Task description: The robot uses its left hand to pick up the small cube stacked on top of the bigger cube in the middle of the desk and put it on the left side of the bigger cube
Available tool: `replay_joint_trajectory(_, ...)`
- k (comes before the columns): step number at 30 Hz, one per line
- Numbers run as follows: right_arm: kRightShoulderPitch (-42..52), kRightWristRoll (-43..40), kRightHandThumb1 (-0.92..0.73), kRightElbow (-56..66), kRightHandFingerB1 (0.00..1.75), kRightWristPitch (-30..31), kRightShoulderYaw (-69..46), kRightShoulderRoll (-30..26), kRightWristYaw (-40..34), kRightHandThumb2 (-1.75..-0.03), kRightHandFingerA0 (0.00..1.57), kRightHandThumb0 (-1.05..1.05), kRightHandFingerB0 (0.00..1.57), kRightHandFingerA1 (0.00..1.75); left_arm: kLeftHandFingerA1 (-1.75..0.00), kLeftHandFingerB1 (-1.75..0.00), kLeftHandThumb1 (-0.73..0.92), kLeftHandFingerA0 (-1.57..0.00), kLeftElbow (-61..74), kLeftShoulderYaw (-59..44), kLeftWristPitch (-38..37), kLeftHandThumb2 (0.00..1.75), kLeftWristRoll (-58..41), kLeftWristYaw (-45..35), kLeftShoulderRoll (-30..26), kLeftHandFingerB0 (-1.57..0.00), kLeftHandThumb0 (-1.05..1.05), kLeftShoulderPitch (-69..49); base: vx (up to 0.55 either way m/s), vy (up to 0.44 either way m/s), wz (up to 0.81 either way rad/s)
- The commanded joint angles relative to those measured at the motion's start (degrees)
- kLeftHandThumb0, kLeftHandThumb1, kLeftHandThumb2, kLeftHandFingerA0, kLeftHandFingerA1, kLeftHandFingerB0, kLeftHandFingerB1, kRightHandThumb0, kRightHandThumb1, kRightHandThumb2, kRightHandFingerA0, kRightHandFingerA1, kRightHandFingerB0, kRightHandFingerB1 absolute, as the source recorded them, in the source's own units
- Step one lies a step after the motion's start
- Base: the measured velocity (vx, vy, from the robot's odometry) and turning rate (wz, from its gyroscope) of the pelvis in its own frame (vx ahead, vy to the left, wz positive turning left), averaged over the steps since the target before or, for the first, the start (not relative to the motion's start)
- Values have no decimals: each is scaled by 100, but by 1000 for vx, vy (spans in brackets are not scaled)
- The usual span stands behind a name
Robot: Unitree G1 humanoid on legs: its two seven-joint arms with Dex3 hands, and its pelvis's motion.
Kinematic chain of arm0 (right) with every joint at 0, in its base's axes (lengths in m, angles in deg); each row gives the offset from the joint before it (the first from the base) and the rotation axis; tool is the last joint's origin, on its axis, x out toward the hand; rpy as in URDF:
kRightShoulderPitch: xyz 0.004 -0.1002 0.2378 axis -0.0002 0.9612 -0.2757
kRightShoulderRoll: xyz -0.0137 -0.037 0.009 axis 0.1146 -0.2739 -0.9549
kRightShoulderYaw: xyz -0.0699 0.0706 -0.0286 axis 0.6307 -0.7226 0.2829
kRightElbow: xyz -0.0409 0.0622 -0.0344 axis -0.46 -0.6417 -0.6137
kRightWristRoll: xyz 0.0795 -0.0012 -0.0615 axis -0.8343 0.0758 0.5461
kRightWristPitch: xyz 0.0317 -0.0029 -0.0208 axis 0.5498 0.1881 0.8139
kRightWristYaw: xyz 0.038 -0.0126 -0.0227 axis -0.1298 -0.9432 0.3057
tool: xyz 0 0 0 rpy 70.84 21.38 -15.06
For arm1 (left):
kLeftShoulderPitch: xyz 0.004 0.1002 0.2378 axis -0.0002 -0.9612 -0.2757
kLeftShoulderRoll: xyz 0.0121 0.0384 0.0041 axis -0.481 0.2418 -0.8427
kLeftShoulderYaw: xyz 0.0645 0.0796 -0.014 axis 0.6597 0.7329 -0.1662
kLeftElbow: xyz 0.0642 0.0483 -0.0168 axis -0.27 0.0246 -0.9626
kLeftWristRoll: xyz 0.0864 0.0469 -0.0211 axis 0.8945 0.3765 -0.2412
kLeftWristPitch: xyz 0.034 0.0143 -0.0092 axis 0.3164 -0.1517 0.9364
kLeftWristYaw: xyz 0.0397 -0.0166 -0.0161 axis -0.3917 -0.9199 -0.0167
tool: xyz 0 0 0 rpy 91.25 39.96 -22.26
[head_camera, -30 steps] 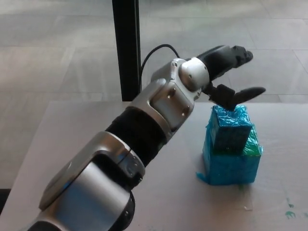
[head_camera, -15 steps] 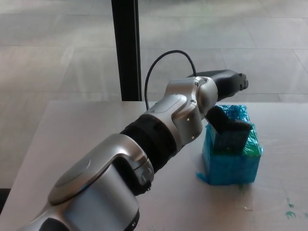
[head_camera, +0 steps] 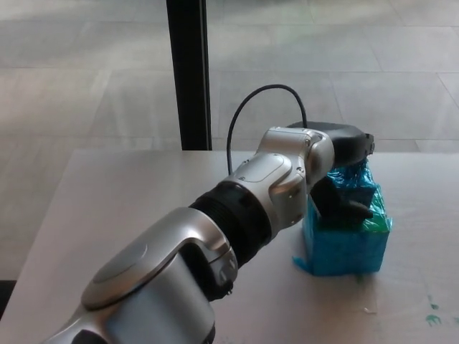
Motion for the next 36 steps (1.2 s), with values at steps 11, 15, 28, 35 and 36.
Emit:
replay_joint_trajectory(11,-158,43,-73,50,38,30,-56,37,-440,-63,46,-52,40,62,-65,-25,45,-50,-309,-1347,106,91,-217,125,376,-9,-95,-562,0,0,0)
replay_joint_trajectory(15,1,150,-75,120,36,-380,8,85,-649,-63,48,-51,43,58,-81,-48,47,-62,-343,-1309,-48,85,-55,292,309,-19,-66,-702,0,0,0)
replay_joint_trajectory(28,107,99,-78,187,35,-525,-37,176,-816,-64,47,-45,47,56,-104,-58,62,-85,-478,-585,-307,60,535,449,99,-63,-32,-866,0,0,0)
replay_joint_trajectory(35,71,77,-79,127,36,-603,-96,218,-987,-64,52,-40,52,59,-119,-75,40,-79,-399,-381,-419,81,776,1124,131,-86,-44,-1018,0,0,0)
replay_joint_trajectory(36,83,59,-80,126,37,-647,-120,228,-990,-65,52,-39,53,59,-151,-69,57,-68,-421,-367,-438,60,817,1292,148,-84,-34,-1038,0,0,0)
